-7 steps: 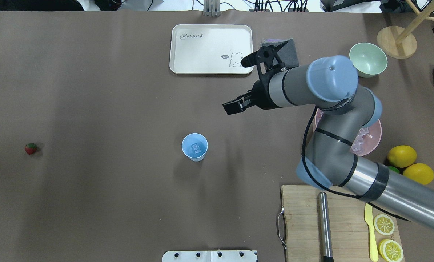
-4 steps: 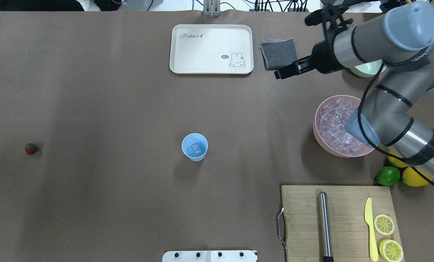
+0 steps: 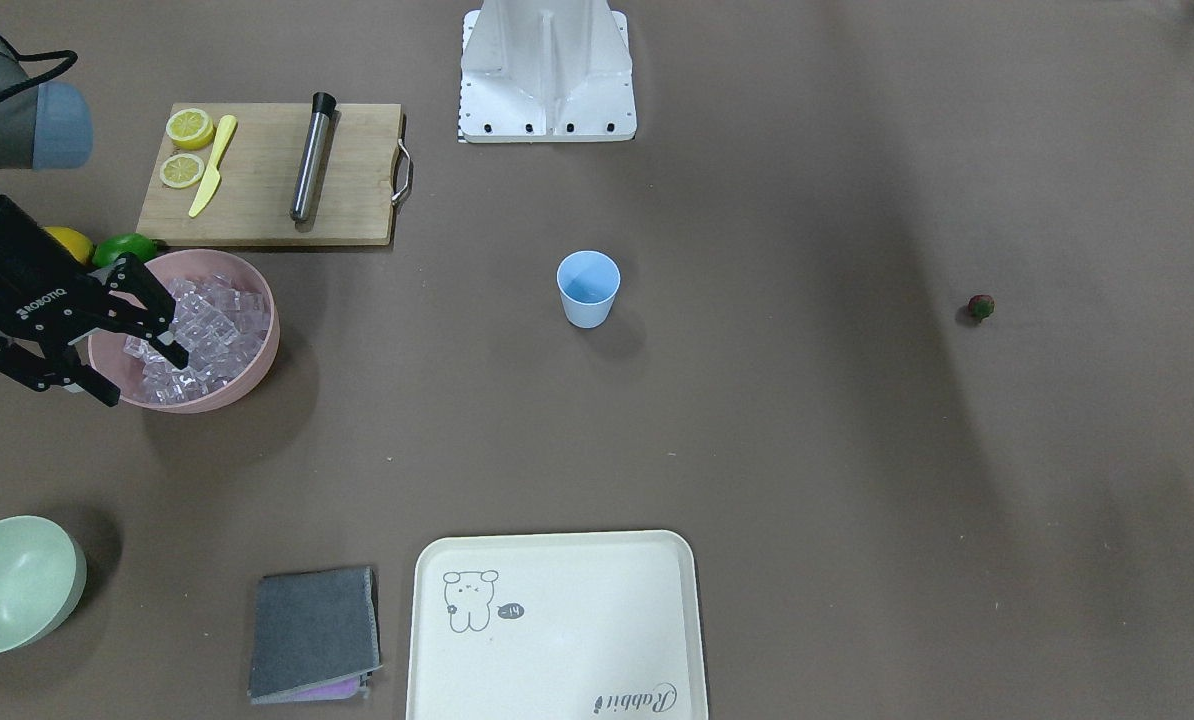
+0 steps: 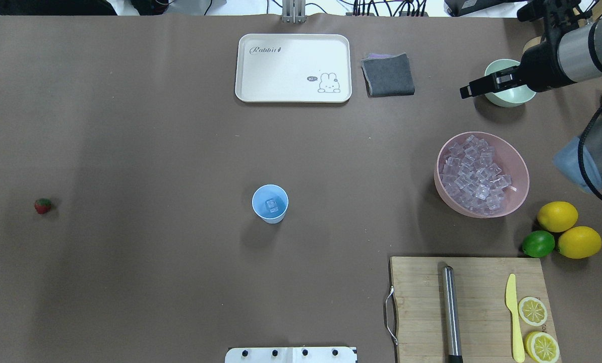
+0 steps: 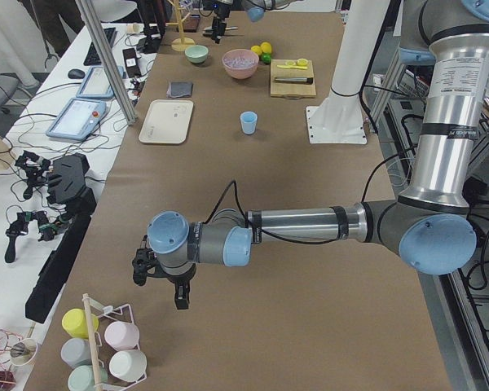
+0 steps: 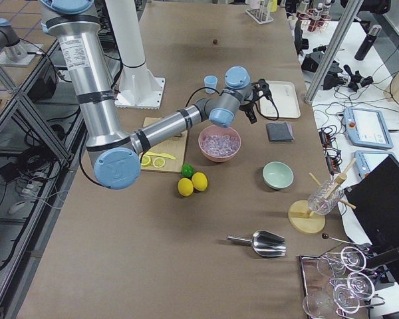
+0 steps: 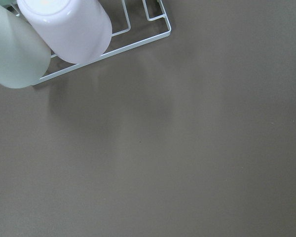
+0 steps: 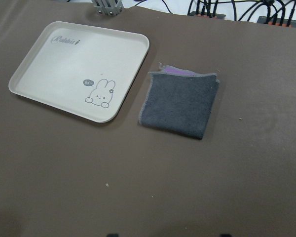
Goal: Put ice and strawberries in cup
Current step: 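Move the right gripper back over the pink bowl, then lower the right gripper into the ice and grasp another cube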
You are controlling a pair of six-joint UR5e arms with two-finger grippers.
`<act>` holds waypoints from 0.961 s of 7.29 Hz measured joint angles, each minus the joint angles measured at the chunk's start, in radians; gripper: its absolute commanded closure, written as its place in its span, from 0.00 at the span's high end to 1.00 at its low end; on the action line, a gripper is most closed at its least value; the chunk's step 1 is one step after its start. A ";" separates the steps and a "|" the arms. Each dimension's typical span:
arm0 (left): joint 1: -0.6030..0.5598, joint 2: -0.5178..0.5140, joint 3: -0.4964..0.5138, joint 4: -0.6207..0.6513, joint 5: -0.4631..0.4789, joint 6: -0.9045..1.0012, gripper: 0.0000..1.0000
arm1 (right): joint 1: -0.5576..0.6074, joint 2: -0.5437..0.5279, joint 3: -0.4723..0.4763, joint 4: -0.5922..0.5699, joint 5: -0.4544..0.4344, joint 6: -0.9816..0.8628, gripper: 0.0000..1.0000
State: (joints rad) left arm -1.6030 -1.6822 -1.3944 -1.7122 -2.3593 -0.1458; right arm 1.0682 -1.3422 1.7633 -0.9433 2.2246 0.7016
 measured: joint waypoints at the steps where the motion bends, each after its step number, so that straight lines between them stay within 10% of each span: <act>1: 0.000 0.001 -0.002 -0.008 0.000 0.000 0.98 | 0.003 -0.041 0.017 -0.004 -0.002 -0.003 0.74; 7: 0.000 0.000 -0.005 -0.050 0.002 0.002 0.98 | -0.118 -0.219 0.089 -0.007 -0.095 -0.010 0.80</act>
State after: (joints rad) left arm -1.6030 -1.6818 -1.3995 -1.7619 -2.3574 -0.1442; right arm 0.9500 -1.5611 1.8519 -0.9501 2.1295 0.6913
